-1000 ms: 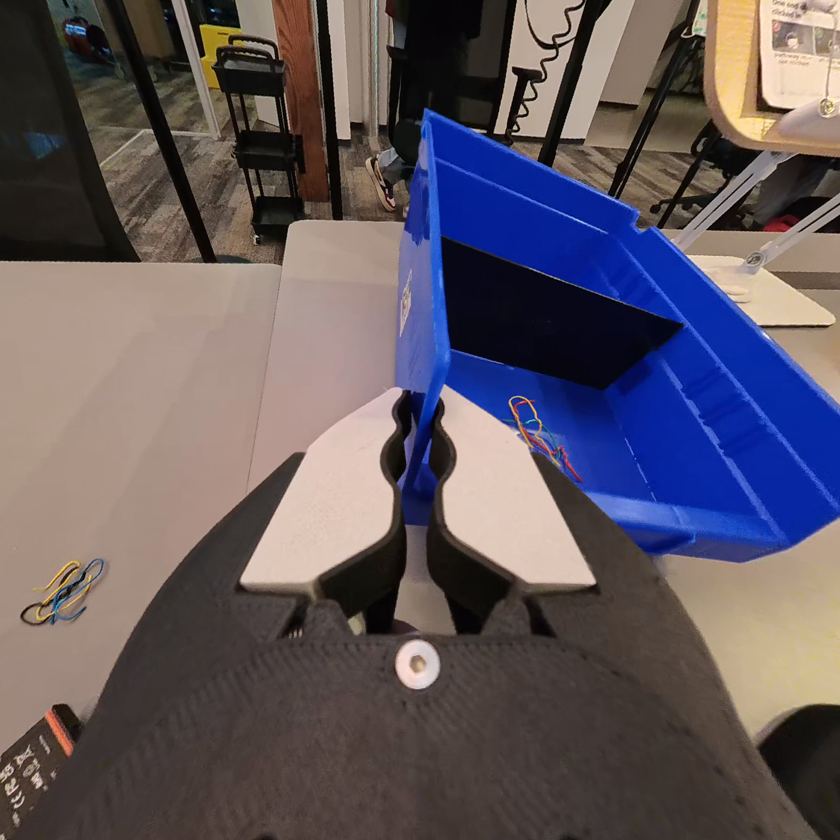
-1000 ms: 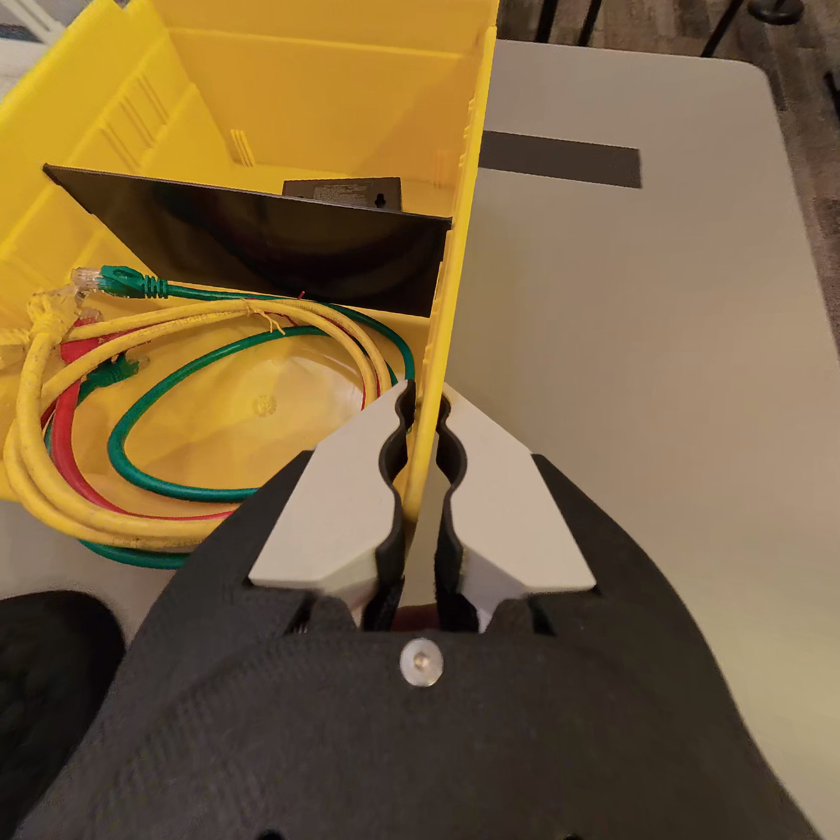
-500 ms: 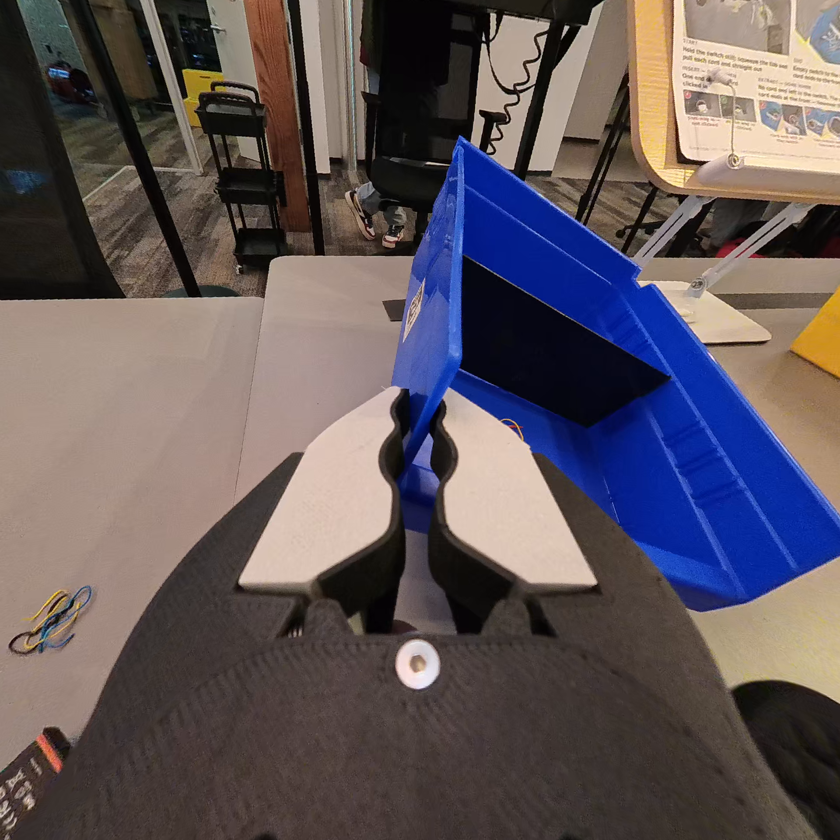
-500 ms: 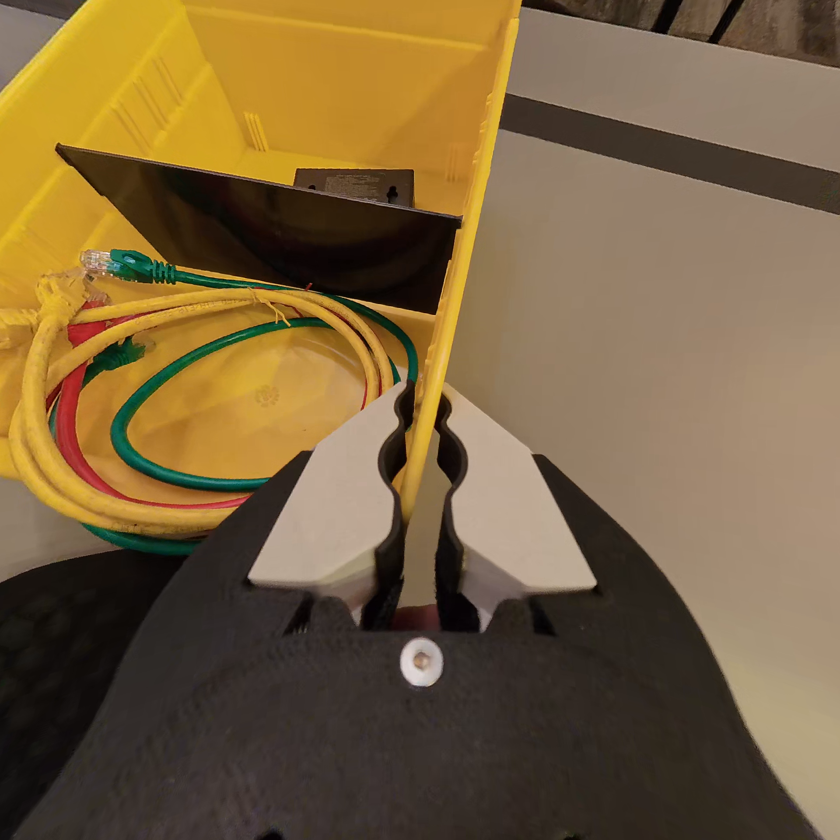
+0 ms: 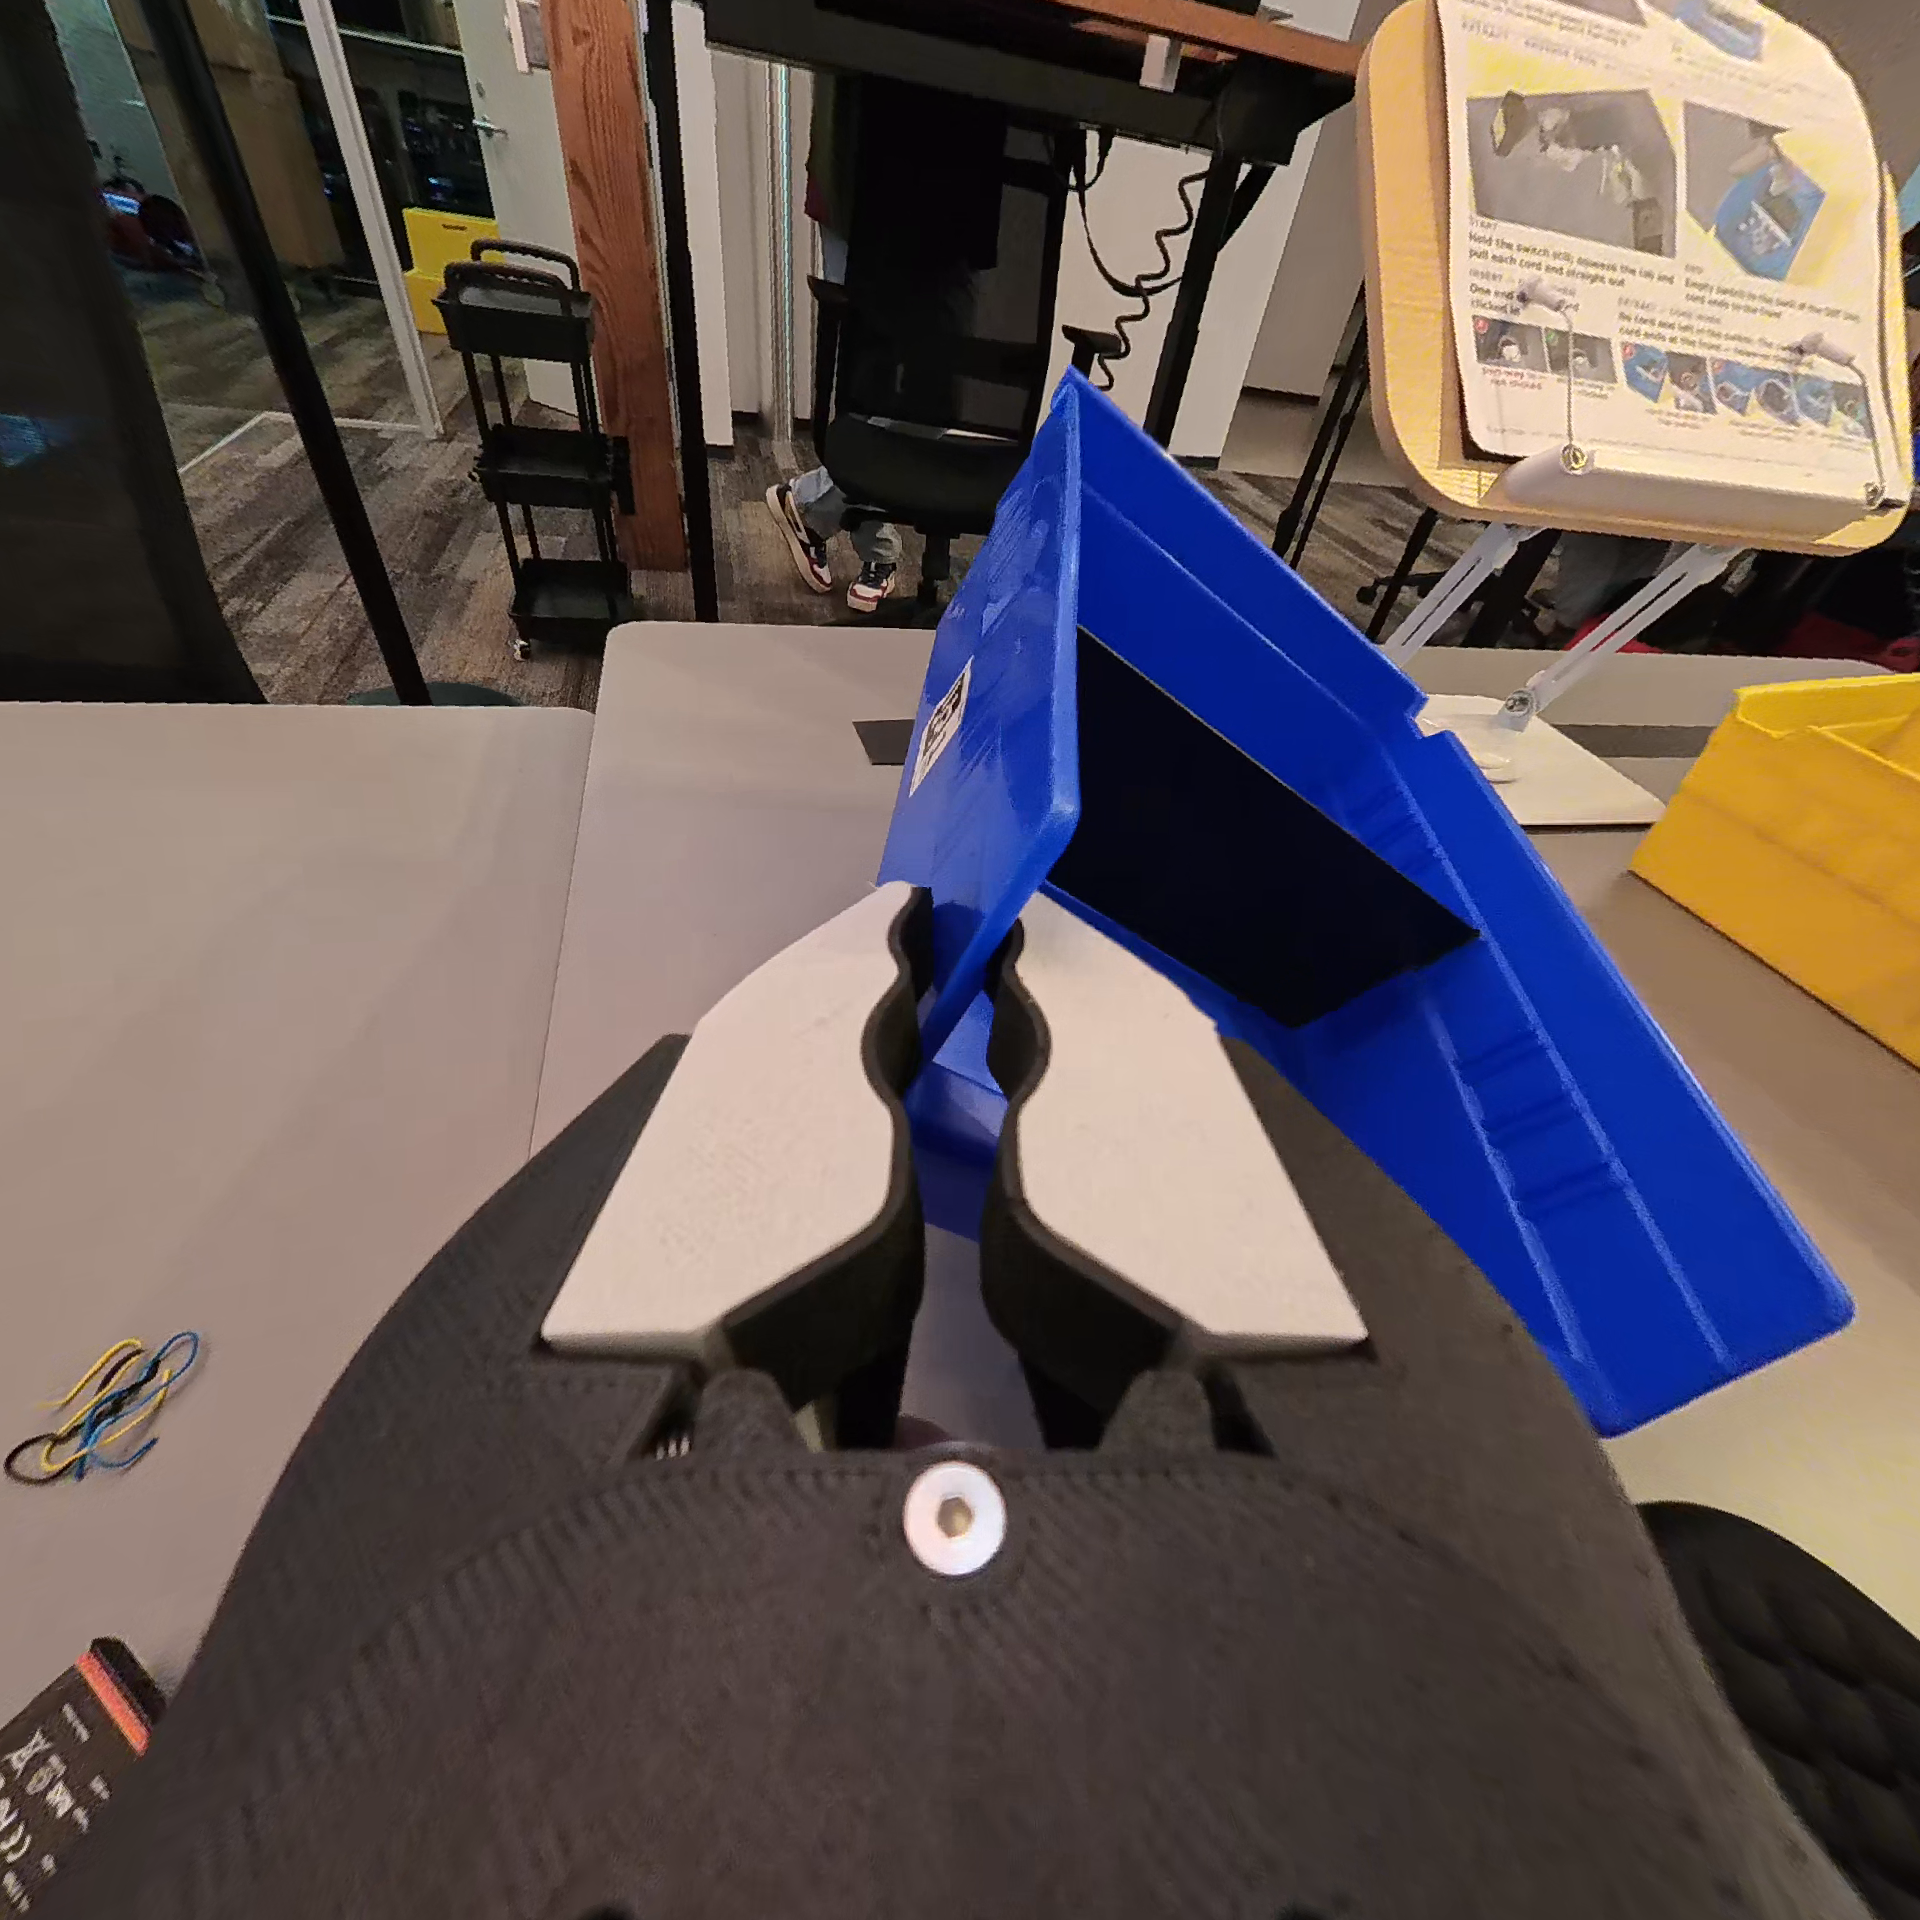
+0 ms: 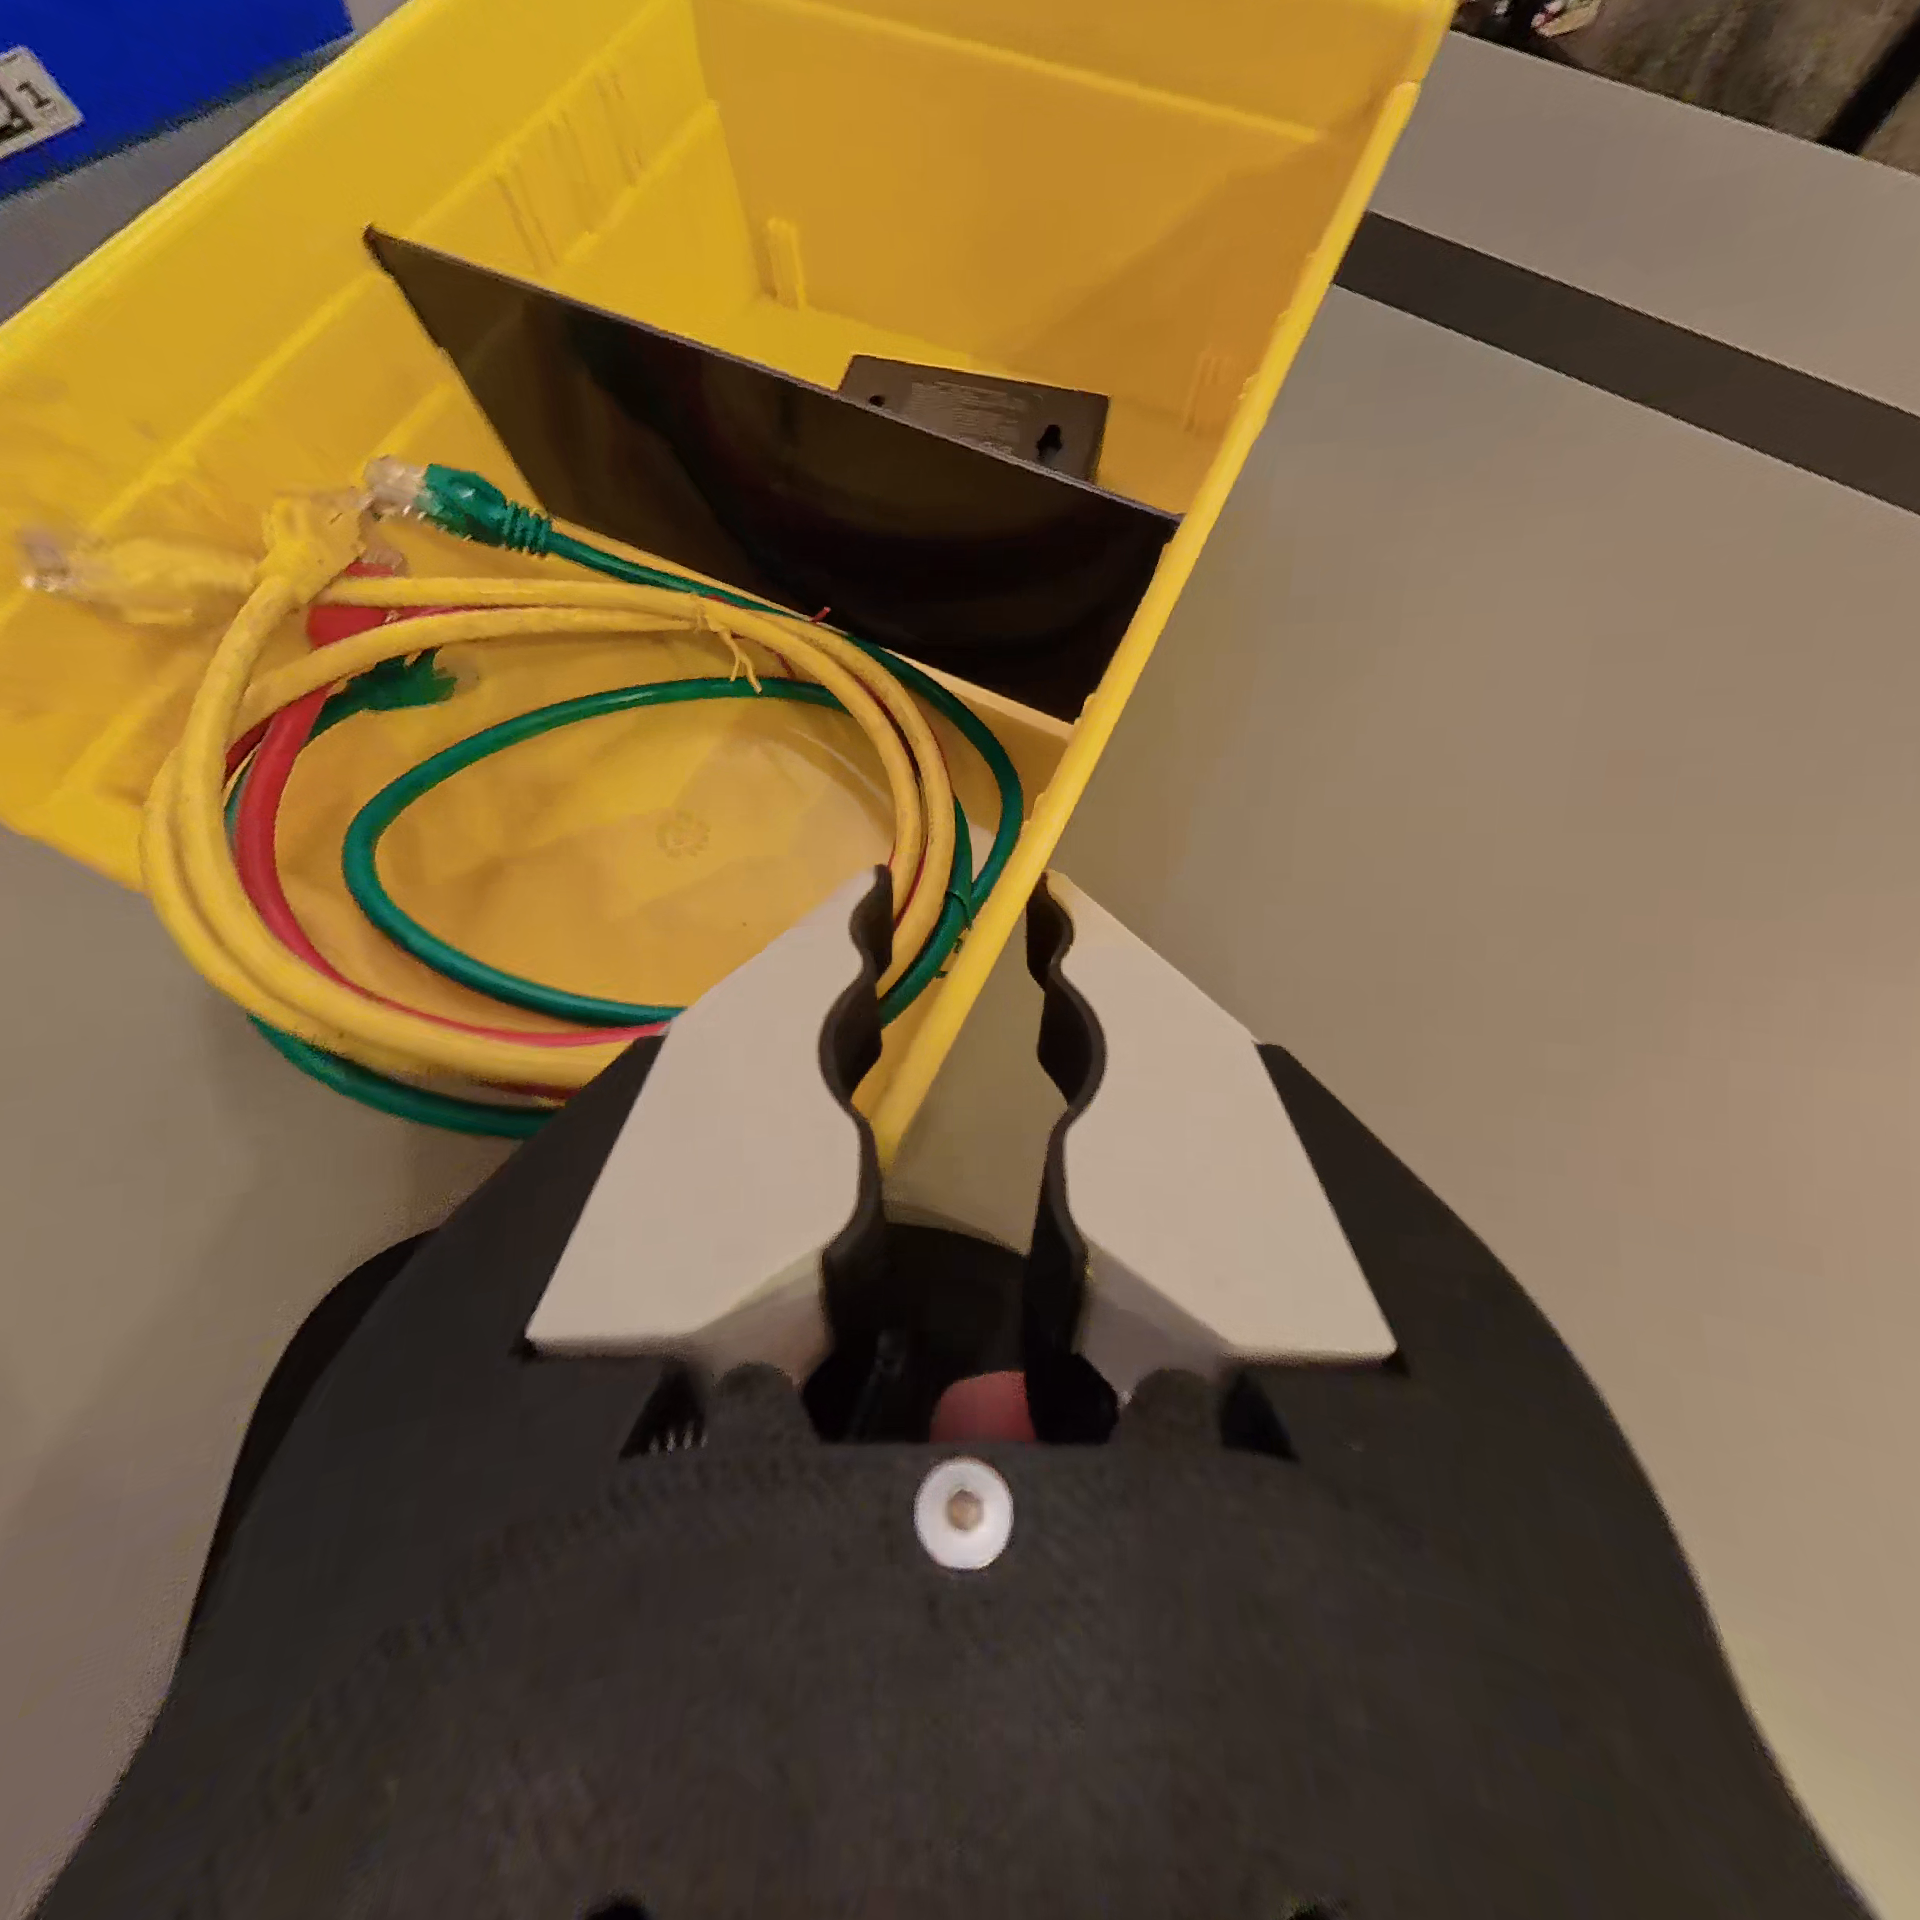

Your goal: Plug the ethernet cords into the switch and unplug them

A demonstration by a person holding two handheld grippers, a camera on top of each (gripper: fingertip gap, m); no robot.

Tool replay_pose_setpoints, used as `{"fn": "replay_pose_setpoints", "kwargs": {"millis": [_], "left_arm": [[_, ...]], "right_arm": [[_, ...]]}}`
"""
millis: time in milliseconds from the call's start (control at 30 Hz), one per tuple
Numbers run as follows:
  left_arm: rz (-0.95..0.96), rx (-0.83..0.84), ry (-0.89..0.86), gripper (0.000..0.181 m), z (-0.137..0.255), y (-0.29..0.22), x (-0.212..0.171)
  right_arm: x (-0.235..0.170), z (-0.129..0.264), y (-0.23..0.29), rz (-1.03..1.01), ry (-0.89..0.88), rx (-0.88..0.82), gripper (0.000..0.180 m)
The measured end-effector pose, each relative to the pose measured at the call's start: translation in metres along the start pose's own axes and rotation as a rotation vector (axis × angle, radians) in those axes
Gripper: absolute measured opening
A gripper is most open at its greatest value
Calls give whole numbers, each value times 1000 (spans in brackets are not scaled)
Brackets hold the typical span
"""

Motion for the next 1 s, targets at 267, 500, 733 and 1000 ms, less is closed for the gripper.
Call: {"fn": "replay_pose_setpoints", "kwargs": {"millis": [267,500,733,1000], "left_arm": [[11,-6,-31,9,10,3,4],[24,-29,-56,10,11,0,7],[38,-51,-79,10,13,-5,14],[82,-56,-119,10,29,-4,24]], "right_arm": [[10,11,7,-4,-35,193,63],[27,-4,-10,-44,-80,299,92],[34,-24,-7,-83,28,373,88],[38,-33,17,-111,22,368,102]]}}
Point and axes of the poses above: each gripper's, where its closed fingertips meet, z back along the fingers, x out of its top, y = z × x across the jaws, the point moved 10 cm from there along z, back along the fingers, and after that the axes turned 11 degrees about -z, right-handed, at the moved point
